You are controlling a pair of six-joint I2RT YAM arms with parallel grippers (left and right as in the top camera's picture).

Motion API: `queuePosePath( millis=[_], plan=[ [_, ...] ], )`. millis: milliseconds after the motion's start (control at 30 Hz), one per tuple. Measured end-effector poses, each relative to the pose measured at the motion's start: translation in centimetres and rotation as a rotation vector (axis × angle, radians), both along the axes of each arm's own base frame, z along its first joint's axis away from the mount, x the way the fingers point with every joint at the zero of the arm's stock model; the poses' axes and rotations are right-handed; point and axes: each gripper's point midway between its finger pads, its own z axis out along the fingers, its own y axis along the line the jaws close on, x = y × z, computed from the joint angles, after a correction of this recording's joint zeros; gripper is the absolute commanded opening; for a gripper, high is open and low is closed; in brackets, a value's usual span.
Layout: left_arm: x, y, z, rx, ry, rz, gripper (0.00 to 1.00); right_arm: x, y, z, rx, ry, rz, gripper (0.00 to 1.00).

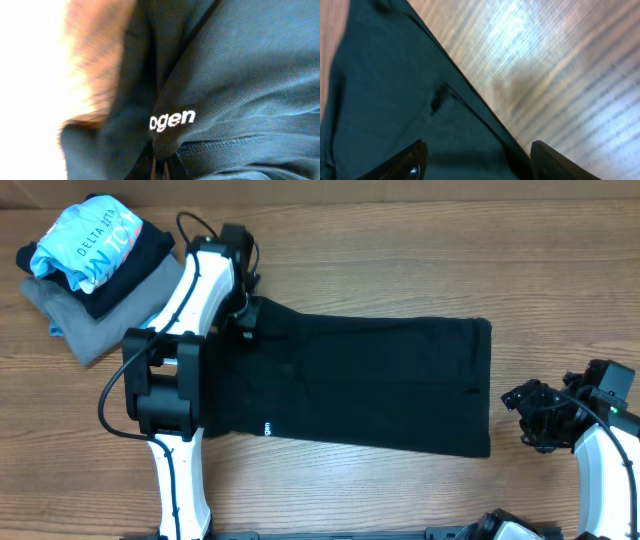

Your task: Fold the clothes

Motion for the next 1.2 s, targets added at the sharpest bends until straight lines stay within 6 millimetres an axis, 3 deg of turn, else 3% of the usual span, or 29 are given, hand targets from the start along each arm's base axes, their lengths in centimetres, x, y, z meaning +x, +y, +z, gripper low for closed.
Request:
queuePosePath(
  millis=[167,367,467,667,867,1000,1200],
  plan=[
    [2.5,-0.4,4.0,-0.014,-0.095,0.0,0.04,2.9,-0.5,1.4,-0.023,-0.146,0.038,0.67],
    [2.3,-0.3,5.3,-0.012,-0.091,0.001,0.04,7.3,-0.3,3.7,-0.028,-0.359,0.128,0.62],
    [1.7,-0.2,5.3,-0.007,-0.066,0.001,0.04,9.1,0.8,2.6,0.001,-0.374,0.184,0.66],
    [0.8,-0.1,5.3,-0.002,-0.03,0.004,0.04,12.4,2.6,-1.4,0.062,-0.316,0.266,0.66],
    [0.4,0.0,5.3,0.0,-0.016,0.004,0.04,16.4,0.9,-2.5,0.041,-0.245,0.262,0.64],
    [0.5,0.0,5.3,0.0,-0.017,0.004,0.04,19.1,-0.6,-2.1,0.005,-0.245,0.25,0.53],
    [0.5,0.0,5.3,0.0,-0.021,0.008,0.04,20.1,-1.0,-3.3,-0.006,-0.223,0.248,0.43]
  ],
)
